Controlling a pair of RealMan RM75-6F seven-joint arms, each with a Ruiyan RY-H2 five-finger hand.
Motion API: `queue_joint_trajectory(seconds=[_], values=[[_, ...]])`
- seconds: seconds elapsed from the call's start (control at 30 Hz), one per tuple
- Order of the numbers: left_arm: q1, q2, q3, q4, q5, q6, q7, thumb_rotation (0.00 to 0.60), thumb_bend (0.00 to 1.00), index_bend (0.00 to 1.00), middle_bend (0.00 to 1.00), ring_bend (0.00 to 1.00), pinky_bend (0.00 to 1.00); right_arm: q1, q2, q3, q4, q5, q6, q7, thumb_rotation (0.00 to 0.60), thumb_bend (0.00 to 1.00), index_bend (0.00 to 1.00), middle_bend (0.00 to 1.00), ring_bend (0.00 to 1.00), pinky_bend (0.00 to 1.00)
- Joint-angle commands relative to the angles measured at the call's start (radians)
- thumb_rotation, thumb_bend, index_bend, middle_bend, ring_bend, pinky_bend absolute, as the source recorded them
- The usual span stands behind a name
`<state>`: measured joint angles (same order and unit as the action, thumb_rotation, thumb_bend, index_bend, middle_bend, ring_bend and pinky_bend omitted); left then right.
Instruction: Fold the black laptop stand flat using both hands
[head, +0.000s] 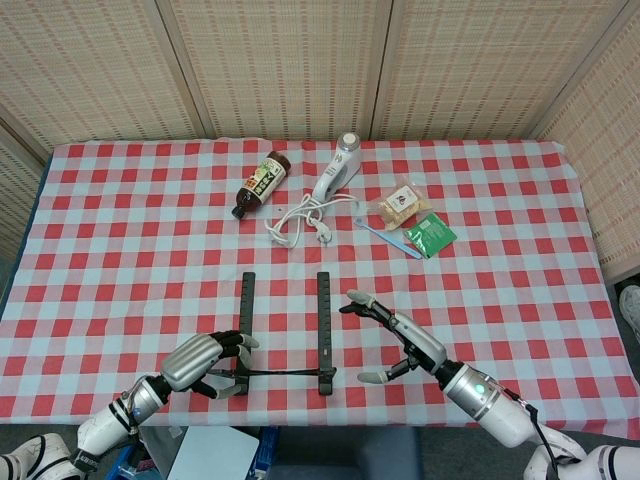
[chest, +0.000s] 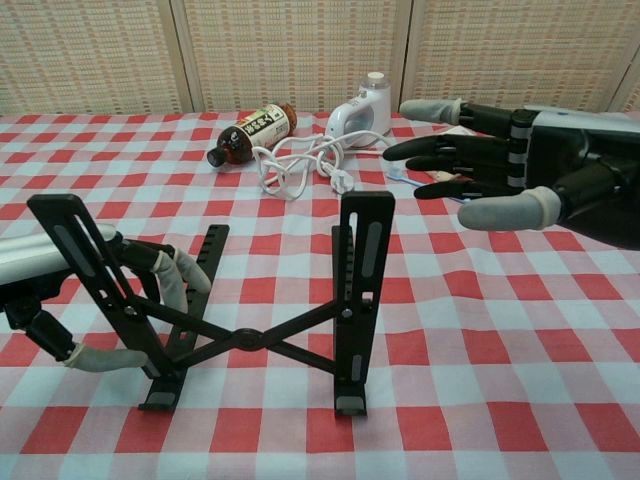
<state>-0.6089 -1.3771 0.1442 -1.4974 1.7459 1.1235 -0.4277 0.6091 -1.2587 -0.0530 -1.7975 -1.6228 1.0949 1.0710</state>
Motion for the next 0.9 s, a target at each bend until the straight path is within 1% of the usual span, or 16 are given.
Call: queue_joint_trajectory(seconds=[0.03, 0.27, 0.9], values=[[0.007, -0.021, -0.006, 0.018, -0.017, -0.007, 0.006, 0.600, 0.26, 0.42, 0.24, 0.19, 0.32, -0.001, -0.002, 0.001, 0.003, 0.001, -0.001, 0.002, 0.600, 0.05, 0.04, 0.15, 0.03, 0.07], [0.013, -0.038, -0.009, 0.047, -0.040, -0.019, 0.019, 0.600, 0.26, 0.44, 0.24, 0.19, 0.32, -0.003, -0.004, 0.004, 0.006, -0.004, -0.003, 0.008, 0.600, 0.05, 0.04, 0.15, 0.03, 0.07], [0.022, -0.043, -0.011, 0.046, -0.059, -0.023, 0.025, 0.600, 0.26, 0.49, 0.24, 0.20, 0.32, -0.009, -0.006, 0.008, 0.006, -0.007, -0.002, 0.010, 0.600, 0.05, 0.04, 0.15, 0.03, 0.07]])
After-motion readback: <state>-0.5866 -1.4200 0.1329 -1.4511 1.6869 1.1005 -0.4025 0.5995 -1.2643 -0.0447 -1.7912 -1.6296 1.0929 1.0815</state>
